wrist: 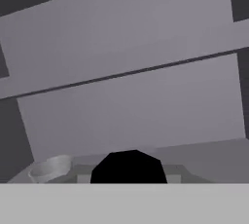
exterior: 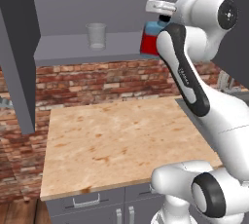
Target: There is a bowl on the dining counter. Grab a lemon wedge from the fridge and place it in the bowl. Then get the liquor bottle and glass cup from the cabinet and place them next to the bowl.
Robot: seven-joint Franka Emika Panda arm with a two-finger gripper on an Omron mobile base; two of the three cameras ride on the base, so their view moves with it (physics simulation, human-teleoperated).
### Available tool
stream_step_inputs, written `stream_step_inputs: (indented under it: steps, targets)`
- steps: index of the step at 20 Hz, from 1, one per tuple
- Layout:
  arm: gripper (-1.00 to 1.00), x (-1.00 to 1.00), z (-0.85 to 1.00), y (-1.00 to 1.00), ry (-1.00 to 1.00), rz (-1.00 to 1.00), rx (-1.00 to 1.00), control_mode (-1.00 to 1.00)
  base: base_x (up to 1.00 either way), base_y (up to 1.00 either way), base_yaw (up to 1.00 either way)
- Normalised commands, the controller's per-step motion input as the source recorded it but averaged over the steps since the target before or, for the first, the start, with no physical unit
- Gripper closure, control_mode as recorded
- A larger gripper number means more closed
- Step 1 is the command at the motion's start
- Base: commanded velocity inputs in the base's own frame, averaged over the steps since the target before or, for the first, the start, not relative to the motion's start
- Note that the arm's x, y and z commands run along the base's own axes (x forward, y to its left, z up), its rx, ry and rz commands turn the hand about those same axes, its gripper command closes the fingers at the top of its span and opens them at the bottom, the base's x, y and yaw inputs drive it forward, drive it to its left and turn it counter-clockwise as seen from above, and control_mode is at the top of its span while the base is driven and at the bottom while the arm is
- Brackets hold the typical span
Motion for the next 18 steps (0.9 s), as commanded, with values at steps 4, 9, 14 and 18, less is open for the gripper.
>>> stream_step_inputs:
  steps: [4, 9, 14, 18]
  targets:
    - [1.00, -0.81, -0.08, 0.00, 0.06, 0.00, 0.04, -1.00, 0.00, 0.00, 0.00]
    - [1.00, -0.52, -0.22, -0.11, 0.01, 0.01, 0.03, -1.00, 0.00, 0.00, 0.00]
    - [1.00, -0.13, -0.17, -0.12, 0.00, 0.10, 0.02, -1.00, 0.00, 0.00, 0.00]
    - [1.00, -0.47, 0.00, -0.05, 0.00, 0.01, 0.02, -1.00, 0.00, 0.00, 0.00]
